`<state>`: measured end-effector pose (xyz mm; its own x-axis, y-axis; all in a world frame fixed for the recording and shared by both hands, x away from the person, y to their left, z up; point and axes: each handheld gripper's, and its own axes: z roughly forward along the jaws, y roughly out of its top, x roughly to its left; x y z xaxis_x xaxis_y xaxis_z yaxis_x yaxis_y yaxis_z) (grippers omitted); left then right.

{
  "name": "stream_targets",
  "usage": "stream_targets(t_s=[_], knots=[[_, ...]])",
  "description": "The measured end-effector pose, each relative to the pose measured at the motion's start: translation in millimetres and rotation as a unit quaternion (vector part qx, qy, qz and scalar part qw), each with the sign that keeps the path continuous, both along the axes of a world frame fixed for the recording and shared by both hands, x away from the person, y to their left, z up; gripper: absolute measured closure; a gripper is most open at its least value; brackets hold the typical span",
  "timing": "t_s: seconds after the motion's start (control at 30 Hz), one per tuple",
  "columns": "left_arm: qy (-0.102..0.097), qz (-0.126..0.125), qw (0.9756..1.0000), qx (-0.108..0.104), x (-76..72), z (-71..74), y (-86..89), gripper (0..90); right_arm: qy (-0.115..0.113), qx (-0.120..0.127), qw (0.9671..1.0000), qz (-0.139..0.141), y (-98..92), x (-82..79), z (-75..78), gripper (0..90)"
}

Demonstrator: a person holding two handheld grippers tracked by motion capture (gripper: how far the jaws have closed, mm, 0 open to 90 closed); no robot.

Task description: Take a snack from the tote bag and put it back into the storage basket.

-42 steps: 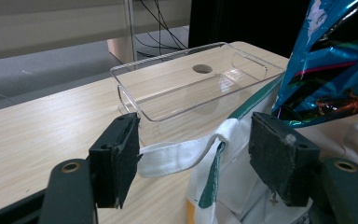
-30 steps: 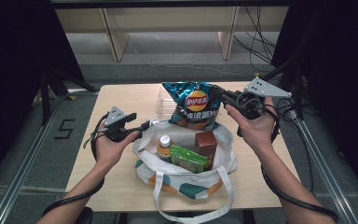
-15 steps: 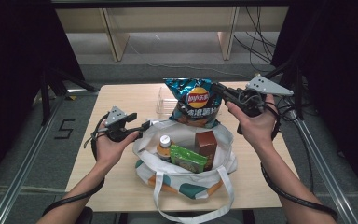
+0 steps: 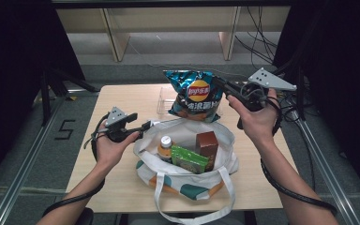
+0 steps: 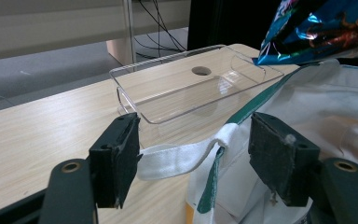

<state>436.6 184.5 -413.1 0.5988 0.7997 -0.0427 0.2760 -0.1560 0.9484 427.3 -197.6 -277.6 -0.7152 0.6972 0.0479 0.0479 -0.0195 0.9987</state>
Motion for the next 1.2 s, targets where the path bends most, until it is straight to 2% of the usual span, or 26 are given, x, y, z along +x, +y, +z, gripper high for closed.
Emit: stream_targets(t_s=[0.07, 0.1, 0.17, 0.2, 0.27, 0.37, 0.4, 0.47, 0.53, 0.6, 0.67, 0.7, 0.83, 0.9, 1.2], knots=[[0.000, 0.000, 1.0000, 0.000, 0.0, 0.0, 0.1, 33.2, -0.003, -0.001, 1.0000, 0.001, 0.4, 1.1, 1.9, 90.0], [0.001, 0.000, 1.0000, -0.001, -0.1, 0.0, 0.1, 33.2, 0.005, 0.000, 1.0000, 0.002, 0.2, 0.9, 3.4, 90.0], [0.000, 0.001, 1.0000, -0.002, -0.2, 0.0, 0.3, 33.2, -0.007, 0.002, 1.0000, -0.003, -1.0, 3.7, 5.4, 90.0], [0.000, 0.001, 1.0000, -0.003, -0.1, 0.0, 0.4, 33.2, 0.003, 0.001, 1.0000, -0.004, -1.0, 2.9, 6.0, 90.0], [0.000, 0.001, 1.0000, -0.002, -0.1, 0.1, 0.9, 33.2, -0.007, 0.003, 1.0000, -0.005, -1.9, 5.7, 7.1, 90.0], [-0.001, 0.002, 1.0000, -0.002, -0.1, 0.1, 0.9, 33.2, -0.002, 0.003, 1.0000, -0.007, -2.8, 6.6, 8.4, 90.0], [-0.001, 0.001, 1.0000, -0.002, 0.0, 0.2, 0.7, 33.2, -0.005, 0.005, 0.9999, -0.009, -2.7, 7.6, 8.2, 90.0], [0.000, 0.002, 1.0000, -0.003, -0.1, 0.0, 0.4, 33.2, 0.003, 0.003, 0.9999, -0.010, -2.6, 8.4, 8.2, 90.0], [-0.001, 0.002, 1.0000, -0.003, -0.2, 0.0, 0.5, 33.2, -0.007, 0.003, 0.9999, -0.014, -2.4, 11.2, 7.7, 90.0], [-0.001, 0.002, 1.0000, -0.002, 0.0, 0.0, 0.7, 33.2, 0.003, 0.006, 0.9999, -0.015, -2.0, 11.4, 8.3, 90.0], [-0.001, 0.002, 1.0000, -0.002, 0.1, 0.1, 1.1, 33.2, -0.009, 0.004, 0.9998, -0.018, -1.9, 14.5, 8.7, 90.0], [-0.001, 0.002, 1.0000, -0.001, 0.2, 0.2, 1.3, 33.2, -0.002, 0.001, 0.9999, -0.016, -1.8, 14.7, 9.1, 90.0], [-0.003, 0.003, 1.0000, -0.002, 0.1, 0.7, 1.7, 33.2, -0.010, 0.000, 0.9997, -0.023, -0.3, 19.1, 9.3, 90.0], [-0.003, 0.003, 1.0000, -0.003, 0.0, 0.7, 1.8, 33.2, -0.004, 0.003, 0.9997, -0.023, 0.7, 20.0, 9.3, 90.0], [-0.003, 0.003, 1.0000, -0.006, 0.4, 0.4, 2.0, 32.9, -0.002, 0.002, 0.9995, -0.033, 2.3, 30.2, 8.0, 90.0]])
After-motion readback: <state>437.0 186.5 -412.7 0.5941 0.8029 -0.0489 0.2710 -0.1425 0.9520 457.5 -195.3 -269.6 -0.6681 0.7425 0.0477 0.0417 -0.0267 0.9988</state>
